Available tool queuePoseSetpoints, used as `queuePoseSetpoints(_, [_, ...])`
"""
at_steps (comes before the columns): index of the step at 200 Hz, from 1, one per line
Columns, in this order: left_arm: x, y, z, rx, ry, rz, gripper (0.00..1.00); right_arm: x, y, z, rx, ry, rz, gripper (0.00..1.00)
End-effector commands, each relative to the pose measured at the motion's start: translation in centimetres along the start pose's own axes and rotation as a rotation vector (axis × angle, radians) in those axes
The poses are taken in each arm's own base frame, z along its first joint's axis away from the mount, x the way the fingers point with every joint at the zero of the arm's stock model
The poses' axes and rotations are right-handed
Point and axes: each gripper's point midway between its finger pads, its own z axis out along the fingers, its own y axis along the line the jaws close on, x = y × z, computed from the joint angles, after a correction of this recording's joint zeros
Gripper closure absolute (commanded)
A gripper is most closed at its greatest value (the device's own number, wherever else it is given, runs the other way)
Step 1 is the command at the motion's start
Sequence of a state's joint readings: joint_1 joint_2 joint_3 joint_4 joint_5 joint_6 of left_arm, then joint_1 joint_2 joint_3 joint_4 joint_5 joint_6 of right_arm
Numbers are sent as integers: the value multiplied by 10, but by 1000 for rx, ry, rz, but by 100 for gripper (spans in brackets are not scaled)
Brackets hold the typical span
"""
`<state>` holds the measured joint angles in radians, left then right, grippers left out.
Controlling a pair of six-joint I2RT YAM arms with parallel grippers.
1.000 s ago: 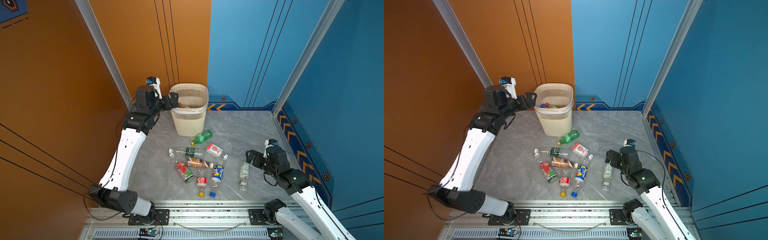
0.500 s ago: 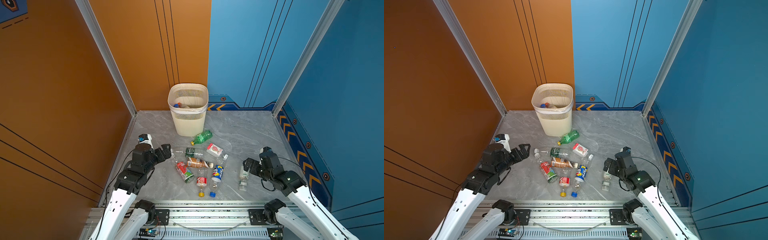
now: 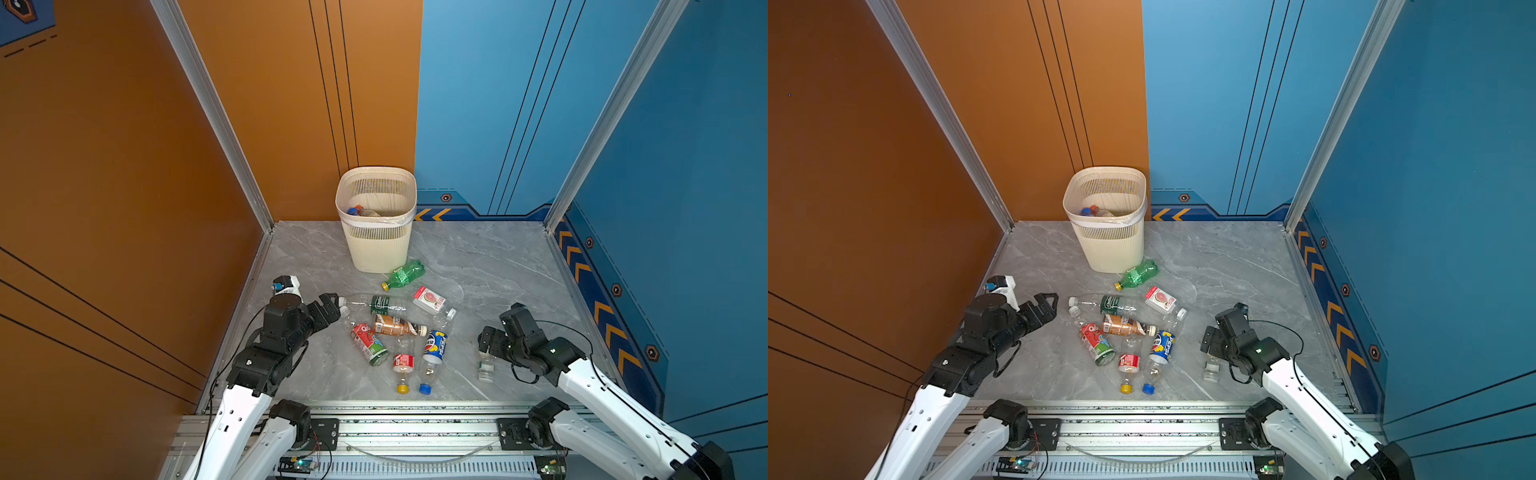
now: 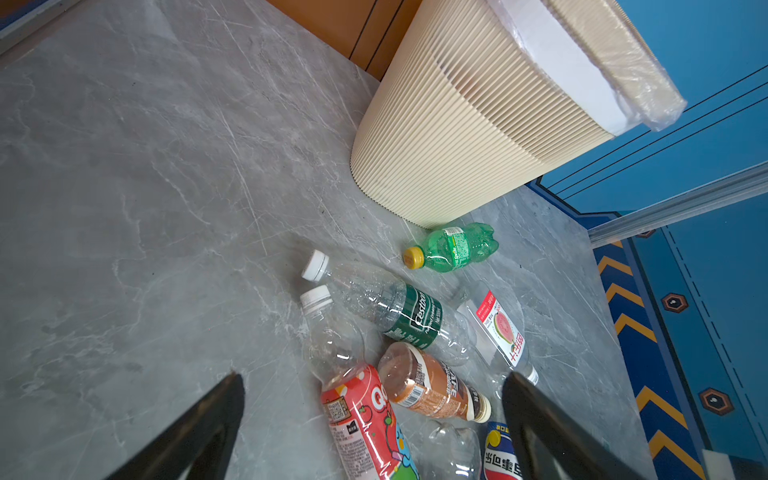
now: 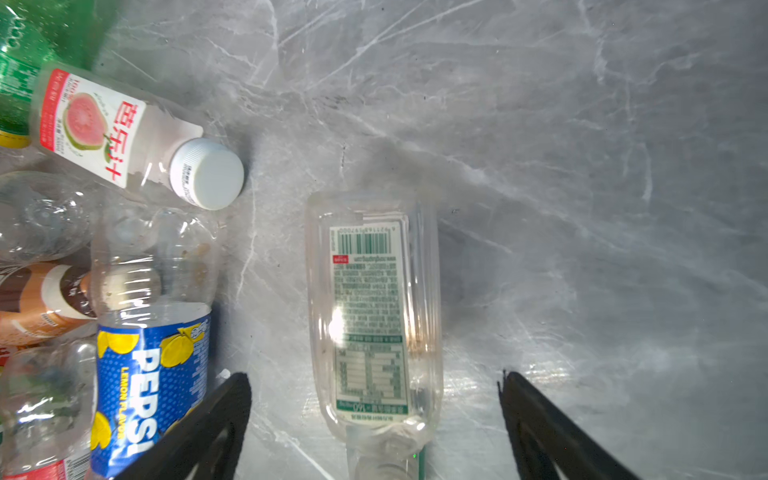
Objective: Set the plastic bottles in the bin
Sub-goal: 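Withdraw the left gripper while the right gripper lowers onto the clear flat juice bottle, then grasp the clear flat juice bottle with the right gripper and lift it toward the wastebasket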
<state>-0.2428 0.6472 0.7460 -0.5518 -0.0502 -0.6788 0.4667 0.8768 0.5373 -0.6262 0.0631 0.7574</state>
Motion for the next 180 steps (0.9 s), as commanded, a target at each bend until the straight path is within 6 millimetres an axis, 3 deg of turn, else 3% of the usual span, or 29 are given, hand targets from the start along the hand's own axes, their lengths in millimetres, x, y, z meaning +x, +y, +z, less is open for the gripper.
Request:
queuePoseSetpoints(1, [8, 13, 0, -43, 13, -15, 2, 0, 2, 9, -5, -12, 17, 10])
queuePoseSetpoints(120, [26, 35, -4, -89, 40, -55, 2, -5, -6, 30, 71, -33, 1, 40])
queuePoseSetpoints(152, [29, 40, -4, -100, 45, -62, 2, -12, -1, 25, 64, -46, -9, 48])
queuePoseSetpoints(180, [34, 45, -4, -110, 51, -71, 2, -28, 10, 8, 36, -91, -12, 50])
